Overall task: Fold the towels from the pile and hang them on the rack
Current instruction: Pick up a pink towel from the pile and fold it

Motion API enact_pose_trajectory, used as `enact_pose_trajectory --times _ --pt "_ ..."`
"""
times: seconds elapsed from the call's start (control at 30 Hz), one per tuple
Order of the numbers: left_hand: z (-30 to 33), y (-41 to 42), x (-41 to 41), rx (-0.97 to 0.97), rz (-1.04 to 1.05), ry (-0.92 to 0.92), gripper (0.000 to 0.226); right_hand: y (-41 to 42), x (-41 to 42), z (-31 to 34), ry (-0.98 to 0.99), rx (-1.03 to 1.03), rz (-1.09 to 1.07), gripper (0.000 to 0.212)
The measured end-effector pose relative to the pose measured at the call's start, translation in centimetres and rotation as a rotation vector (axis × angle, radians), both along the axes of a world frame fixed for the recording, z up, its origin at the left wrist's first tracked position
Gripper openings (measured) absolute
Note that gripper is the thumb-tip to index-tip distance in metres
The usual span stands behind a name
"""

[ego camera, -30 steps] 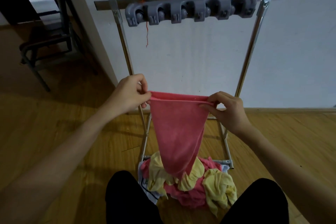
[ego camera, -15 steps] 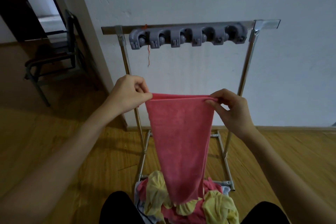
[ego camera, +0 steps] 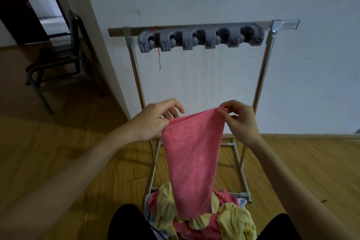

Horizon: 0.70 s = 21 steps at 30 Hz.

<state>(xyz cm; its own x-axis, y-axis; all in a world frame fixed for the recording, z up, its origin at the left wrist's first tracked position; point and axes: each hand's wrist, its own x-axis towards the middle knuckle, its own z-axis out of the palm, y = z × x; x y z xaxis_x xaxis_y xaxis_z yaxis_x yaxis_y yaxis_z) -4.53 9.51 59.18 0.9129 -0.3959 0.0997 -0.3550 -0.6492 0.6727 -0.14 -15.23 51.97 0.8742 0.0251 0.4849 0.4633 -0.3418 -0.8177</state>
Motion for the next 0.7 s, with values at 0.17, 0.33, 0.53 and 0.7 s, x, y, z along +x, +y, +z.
enact_pose_trajectory --times 0.17,0.33,0.53,0.7 --pt "0.1 -0.1 -0.7 0.103 -0.208 0.054 0.04 0.9 -0.4 0.0 0.034 0.023 -0.02 0.006" --pt "-0.3 0.1 -0.3 0.275 -0.194 0.096 0.047 1.8 -0.9 0.6 0.021 0.049 0.007 0.007" --pt "-1.5 -0.5 0.7 0.136 0.088 0.104 0.051 2.9 -1.8 0.1 -0.006 0.091 0.079 0.007" --pt "-1.9 -1.6 0.4 -0.026 0.147 0.102 0.051 3.6 -2.8 -0.7 -0.063 0.138 0.157 0.015"
